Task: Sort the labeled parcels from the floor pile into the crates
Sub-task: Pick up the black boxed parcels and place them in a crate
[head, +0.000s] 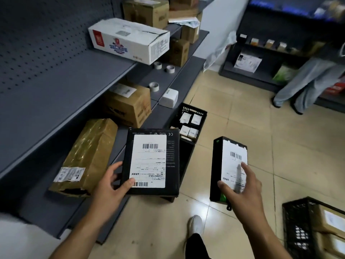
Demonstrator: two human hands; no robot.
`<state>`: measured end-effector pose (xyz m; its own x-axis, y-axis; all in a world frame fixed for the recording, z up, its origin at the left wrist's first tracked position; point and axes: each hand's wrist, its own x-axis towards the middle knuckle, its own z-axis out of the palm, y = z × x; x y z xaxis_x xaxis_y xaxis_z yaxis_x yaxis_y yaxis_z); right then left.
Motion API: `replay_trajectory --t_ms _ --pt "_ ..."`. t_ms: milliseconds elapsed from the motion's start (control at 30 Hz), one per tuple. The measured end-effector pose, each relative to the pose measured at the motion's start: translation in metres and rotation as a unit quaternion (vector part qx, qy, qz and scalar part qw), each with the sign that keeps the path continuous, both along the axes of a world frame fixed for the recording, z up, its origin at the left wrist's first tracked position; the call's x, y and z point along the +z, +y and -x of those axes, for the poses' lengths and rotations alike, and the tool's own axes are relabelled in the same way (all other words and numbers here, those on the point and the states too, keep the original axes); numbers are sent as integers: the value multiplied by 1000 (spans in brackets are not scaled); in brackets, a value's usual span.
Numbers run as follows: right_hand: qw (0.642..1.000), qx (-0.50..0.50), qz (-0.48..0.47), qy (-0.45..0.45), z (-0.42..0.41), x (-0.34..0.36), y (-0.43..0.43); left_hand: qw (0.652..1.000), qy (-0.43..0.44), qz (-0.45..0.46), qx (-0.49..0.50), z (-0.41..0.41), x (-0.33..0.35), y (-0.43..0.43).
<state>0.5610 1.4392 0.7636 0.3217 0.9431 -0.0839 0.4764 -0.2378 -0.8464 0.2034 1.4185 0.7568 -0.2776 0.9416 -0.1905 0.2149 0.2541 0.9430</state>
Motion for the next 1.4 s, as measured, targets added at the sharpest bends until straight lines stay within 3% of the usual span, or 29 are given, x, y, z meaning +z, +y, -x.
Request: replay_trajectory --t_ms 200,400,733,867,1067,1200,1400 --pt "999 46 6 -22 -32 -11 103 998 17 43 38 -44 -17 84" --pt "992 109 44 -44 -49 -25 195 991 -69 67 94 -89 -29 165" --pt "993 52 94 -52 -44 -75 280 990 -64 129 10 -79 -84 298" --pt "989 -12 135 -67 -41 -109 291 984 -26 164 -65 -61 -147 355" --pt "982 -52 176 -48 -31 -199 304 968 14 230 -98 -38 -271 414" --pt "975 -23 212 -54 -27 -285 321 948 -56 311 -46 -51 -366 435" --pt "971 32 211 -111 -45 -427 366 940 -8 333 -77 -76 -545 450"
